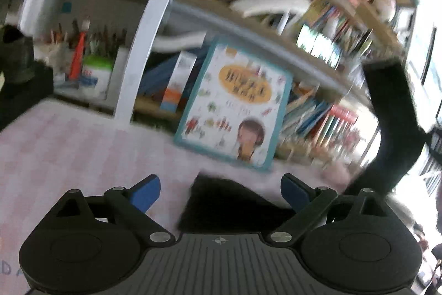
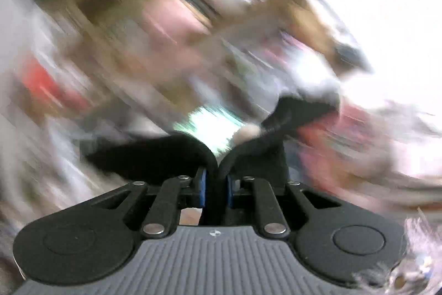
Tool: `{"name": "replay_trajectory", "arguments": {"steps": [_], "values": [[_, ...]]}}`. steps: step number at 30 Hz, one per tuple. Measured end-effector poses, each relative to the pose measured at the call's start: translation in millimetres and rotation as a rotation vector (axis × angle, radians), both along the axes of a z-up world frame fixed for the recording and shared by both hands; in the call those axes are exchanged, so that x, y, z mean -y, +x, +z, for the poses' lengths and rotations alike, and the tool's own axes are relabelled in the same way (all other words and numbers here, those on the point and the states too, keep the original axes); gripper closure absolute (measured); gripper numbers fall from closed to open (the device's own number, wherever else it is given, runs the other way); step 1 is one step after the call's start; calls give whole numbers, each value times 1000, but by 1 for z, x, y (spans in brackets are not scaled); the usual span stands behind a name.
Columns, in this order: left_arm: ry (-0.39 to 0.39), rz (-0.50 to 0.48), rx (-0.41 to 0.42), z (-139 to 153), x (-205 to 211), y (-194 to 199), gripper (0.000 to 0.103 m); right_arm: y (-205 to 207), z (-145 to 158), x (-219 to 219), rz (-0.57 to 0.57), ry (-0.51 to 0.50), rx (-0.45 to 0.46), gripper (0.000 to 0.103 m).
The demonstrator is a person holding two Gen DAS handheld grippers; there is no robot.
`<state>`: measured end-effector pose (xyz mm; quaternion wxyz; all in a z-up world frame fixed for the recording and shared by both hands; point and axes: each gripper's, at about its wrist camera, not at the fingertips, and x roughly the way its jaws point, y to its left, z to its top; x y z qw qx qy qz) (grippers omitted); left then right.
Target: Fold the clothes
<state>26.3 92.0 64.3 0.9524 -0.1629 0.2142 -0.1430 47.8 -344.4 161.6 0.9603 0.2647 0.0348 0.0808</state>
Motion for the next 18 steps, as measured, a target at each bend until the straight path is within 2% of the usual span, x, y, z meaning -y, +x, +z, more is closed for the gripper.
{"name": "replay_trajectory", "arguments": {"steps": [4,5,8,13,15,16,17,18], "values": [[32,-21,-103,-21,5,18,7,4,-87,28,-125,7,-369,89],[25,-33,-122,-26,7,23,7,3,-103,31,-138,13,-425,89],[10,-45,-198,-41,14,40,8,-5,-124,26,-122,10,-468,89],[13,-49,-256,-60,25,61,13,-9,-124,7,-112,-104,-457,77],[-35,-66,-261,-63,26,68,26,-13,-126,6,-110,-104,-463,77],[-65,-71,-272,-64,26,70,38,-14,-128,6,-109,-101,-467,77],[-95,-77,-282,-66,25,73,56,-15,-130,8,-108,-94,-473,77],[-125,-87,-292,-68,23,74,65,-16,-132,9,-106,-88,-479,77]]}}
